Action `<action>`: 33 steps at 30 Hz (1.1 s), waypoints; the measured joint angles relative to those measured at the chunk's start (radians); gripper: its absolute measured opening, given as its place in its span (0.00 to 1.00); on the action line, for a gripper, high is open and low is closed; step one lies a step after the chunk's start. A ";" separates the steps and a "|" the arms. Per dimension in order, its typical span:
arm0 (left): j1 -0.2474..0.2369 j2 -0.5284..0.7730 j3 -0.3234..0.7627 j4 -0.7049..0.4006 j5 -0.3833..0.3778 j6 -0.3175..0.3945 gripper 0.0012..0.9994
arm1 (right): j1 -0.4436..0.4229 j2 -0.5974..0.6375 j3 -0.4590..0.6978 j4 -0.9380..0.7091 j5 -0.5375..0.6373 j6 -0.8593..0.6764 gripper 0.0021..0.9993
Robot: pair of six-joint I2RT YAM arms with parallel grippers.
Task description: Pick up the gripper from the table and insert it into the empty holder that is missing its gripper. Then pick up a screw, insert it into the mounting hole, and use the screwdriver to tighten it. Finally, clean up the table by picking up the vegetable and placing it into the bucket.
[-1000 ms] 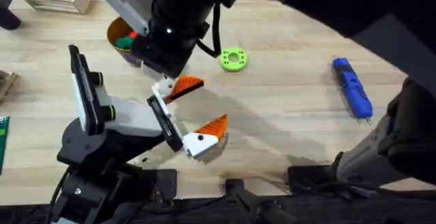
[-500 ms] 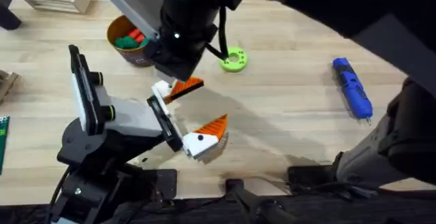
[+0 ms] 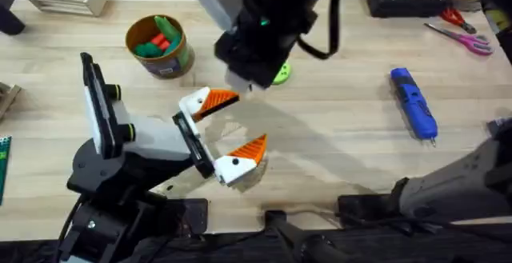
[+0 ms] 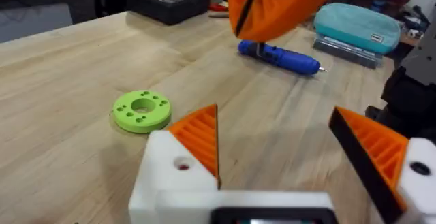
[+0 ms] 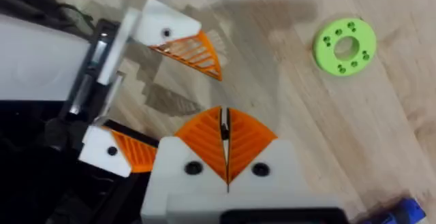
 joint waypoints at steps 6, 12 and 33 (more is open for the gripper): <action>0.000 0.000 0.000 0.000 0.000 0.000 0.99 | -0.066 -0.115 -0.174 0.078 0.000 0.012 0.00; 0.000 0.000 0.000 0.000 0.000 0.000 0.99 | -0.117 -0.281 -0.407 0.391 -0.054 0.056 0.00; 0.000 0.000 0.000 0.000 0.000 0.000 0.99 | 0.044 -0.231 -0.491 0.629 -0.150 0.065 0.00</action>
